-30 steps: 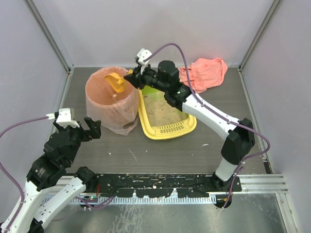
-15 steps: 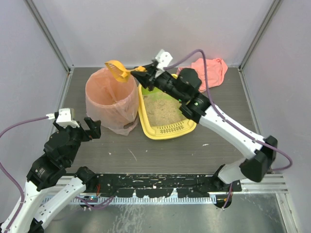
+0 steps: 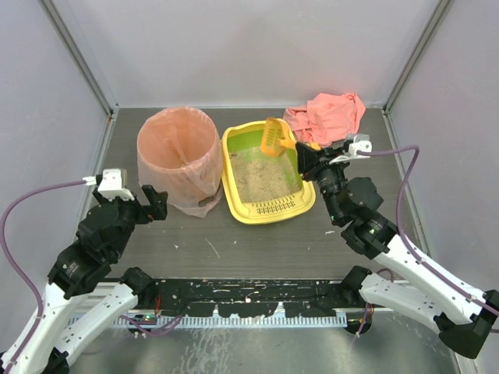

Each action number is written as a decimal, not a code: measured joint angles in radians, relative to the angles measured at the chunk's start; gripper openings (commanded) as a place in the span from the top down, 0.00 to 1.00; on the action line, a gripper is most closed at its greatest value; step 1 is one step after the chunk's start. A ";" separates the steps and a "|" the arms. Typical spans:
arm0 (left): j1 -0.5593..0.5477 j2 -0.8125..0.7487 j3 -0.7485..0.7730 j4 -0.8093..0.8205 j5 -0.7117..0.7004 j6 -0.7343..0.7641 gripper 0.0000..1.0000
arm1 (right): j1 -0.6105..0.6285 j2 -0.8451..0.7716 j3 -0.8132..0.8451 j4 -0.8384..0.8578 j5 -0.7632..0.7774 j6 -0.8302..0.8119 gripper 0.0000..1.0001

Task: Clean the litter box

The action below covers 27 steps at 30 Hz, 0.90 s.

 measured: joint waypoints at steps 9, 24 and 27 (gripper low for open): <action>0.000 0.021 -0.002 0.019 0.026 -0.026 0.02 | -0.028 0.121 -0.115 -0.200 0.051 0.224 0.87; 0.000 0.019 -0.002 0.018 0.034 -0.033 0.02 | -0.473 0.285 -0.253 -0.178 -0.451 0.460 0.35; 0.000 0.018 -0.002 0.014 0.034 -0.033 0.02 | -0.483 0.257 -0.253 -0.210 -0.430 0.423 0.26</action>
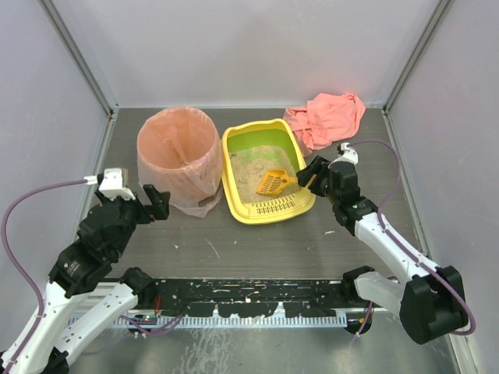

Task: Clean the litter box

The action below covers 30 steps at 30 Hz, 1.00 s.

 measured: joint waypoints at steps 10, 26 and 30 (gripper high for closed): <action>0.000 -0.012 0.004 -0.023 -0.002 0.012 0.02 | 0.000 -0.266 0.124 -0.311 0.369 -0.178 0.00; 0.000 -0.081 0.030 -0.159 -0.027 0.000 0.02 | -0.002 -0.850 0.206 -0.463 0.311 -0.437 0.00; 0.000 -0.093 0.029 -0.185 -0.028 -0.016 0.02 | -0.002 -0.889 0.191 -0.504 0.280 -0.441 0.00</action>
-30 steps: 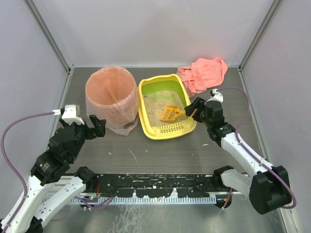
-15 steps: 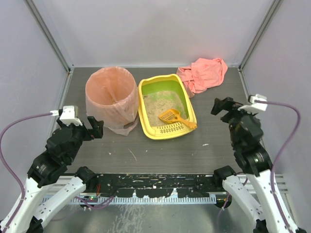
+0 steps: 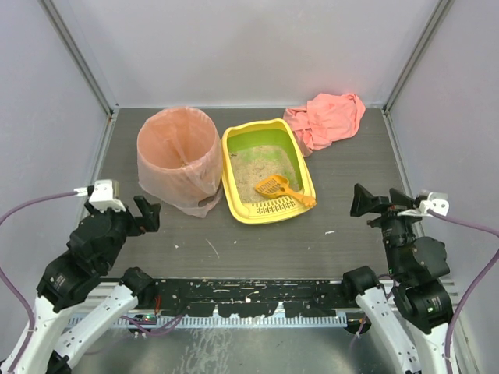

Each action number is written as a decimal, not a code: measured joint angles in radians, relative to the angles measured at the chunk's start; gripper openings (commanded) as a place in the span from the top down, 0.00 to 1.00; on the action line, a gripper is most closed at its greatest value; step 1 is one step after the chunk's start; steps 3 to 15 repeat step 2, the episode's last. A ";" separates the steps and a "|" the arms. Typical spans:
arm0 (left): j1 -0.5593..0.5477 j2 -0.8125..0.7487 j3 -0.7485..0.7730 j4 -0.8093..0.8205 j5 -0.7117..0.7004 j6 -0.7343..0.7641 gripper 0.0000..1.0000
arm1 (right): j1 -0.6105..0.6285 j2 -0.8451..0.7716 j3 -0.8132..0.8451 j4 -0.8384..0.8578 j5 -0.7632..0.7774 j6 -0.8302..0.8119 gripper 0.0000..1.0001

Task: Clean the litter box

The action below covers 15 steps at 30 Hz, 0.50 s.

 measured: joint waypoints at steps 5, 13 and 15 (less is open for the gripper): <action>0.000 0.006 0.000 -0.009 0.000 -0.003 0.02 | 0.000 0.006 0.000 -0.022 -0.005 -0.003 0.00; 0.000 0.006 0.000 -0.009 0.000 -0.003 0.02 | 0.000 0.006 0.000 -0.022 -0.005 -0.003 0.00; 0.000 0.006 0.000 -0.009 0.000 -0.003 0.02 | 0.000 0.006 0.000 -0.022 -0.005 -0.003 0.00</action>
